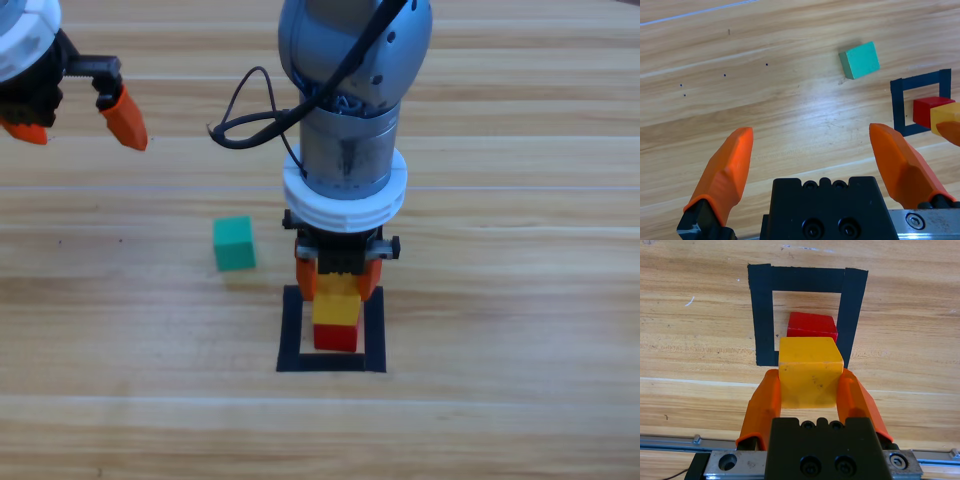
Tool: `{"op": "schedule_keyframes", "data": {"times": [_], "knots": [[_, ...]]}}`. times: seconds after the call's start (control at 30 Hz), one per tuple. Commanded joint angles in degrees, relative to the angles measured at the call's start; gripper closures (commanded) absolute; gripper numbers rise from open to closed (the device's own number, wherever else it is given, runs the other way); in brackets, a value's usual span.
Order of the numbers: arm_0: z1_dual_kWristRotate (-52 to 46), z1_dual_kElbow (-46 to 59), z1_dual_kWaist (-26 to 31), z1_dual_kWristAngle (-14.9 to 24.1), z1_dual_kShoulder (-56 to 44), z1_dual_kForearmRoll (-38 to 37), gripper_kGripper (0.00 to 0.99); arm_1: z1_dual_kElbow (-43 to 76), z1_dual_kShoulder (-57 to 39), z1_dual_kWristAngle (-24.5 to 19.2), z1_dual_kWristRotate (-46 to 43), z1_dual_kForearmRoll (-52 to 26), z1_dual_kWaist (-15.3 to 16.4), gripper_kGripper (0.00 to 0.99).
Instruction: Stack the blocks in the rectangular block: red at the bottom, yellow in the middle, green on top
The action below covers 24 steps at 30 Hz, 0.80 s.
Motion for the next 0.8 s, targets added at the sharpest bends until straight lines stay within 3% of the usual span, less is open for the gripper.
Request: {"op": "schedule_keyframes", "data": {"times": [0.03,0.3,0.33,0.4,0.43,0.47,0.5,0.8], "knots": [[-0.1,1.2,1.1,-0.5,2.3,-0.9,0.0,-0.2,4.0,-1.0,0.5,0.6,-0.4,0.97],[0.0,1.7,1.1,-0.4,2.5,-1.6,0.0,-0.5,4.4,-1.1,0.4,0.6,-0.5,0.965],[0.0,1.8,1.1,-0.4,2.5,-1.7,0.0,-0.5,4.5,-1.2,0.2,0.6,-0.5,0.916],[0.0,2.0,1.1,-0.5,2.5,-1.8,0.0,-0.8,4.7,-1.1,0.0,0.6,-0.6,0.765],[0.0,1.9,1.1,-0.5,2.5,-1.8,0.0,-1.0,4.7,-1.1,0.0,0.6,-0.6,0.594],[0.0,2.0,1.1,-0.5,2.5,-1.8,0.0,-1.1,4.6,-1.8,0.4,0.8,-0.6,0.197],[0.0,2.0,1.1,-0.5,2.5,-1.8,0.0,-1.1,4.4,-2.2,0.5,0.8,-0.6,0.004],[-0.6,1.6,1.1,-0.5,2.5,-1.8,0.0,-2.3,-2.4,-4.3,-0.3,1.0,-0.6,0.0]]}}
